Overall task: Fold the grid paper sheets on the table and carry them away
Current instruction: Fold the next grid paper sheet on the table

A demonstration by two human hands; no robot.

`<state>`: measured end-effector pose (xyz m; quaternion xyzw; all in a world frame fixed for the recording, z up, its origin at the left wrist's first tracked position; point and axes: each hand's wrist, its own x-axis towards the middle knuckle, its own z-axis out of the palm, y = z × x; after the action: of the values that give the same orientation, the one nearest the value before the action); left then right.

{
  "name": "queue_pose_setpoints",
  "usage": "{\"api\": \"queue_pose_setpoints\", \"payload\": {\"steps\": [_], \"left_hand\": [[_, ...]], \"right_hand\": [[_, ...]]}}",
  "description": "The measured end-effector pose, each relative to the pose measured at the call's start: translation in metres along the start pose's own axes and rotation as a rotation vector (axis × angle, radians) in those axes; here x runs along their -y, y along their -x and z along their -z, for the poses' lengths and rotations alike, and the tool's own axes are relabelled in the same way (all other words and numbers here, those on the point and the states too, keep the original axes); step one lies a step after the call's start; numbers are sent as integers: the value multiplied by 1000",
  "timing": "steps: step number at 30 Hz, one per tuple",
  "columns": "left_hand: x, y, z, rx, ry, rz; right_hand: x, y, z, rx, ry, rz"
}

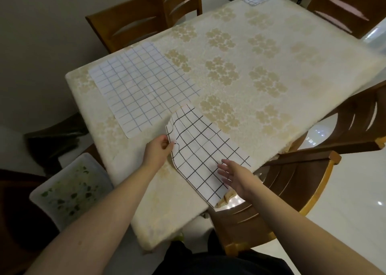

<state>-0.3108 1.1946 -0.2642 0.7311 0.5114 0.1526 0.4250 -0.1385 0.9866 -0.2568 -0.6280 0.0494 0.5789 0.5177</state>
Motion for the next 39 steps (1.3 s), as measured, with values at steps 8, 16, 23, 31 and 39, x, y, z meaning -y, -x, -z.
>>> {"api": "queue_pose_setpoints", "payload": {"steps": [8,16,23,31,39], "left_hand": [[-22,55,-5,64,39,-116],[4,87,-16,226,8,-129],[4,80,-19,611,-375,-256],[-10,40,-54,495,-604,-317],[-29,3,-92,296,-677,-137]], "right_hand": [[3,-24,11,41,-223,-139],[13,-26,22,48,-279,-195],[11,-25,38,-33,-471,-206],[4,-9,49,-125,-318,-270],[-5,1,61,-86,5,-358]]}}
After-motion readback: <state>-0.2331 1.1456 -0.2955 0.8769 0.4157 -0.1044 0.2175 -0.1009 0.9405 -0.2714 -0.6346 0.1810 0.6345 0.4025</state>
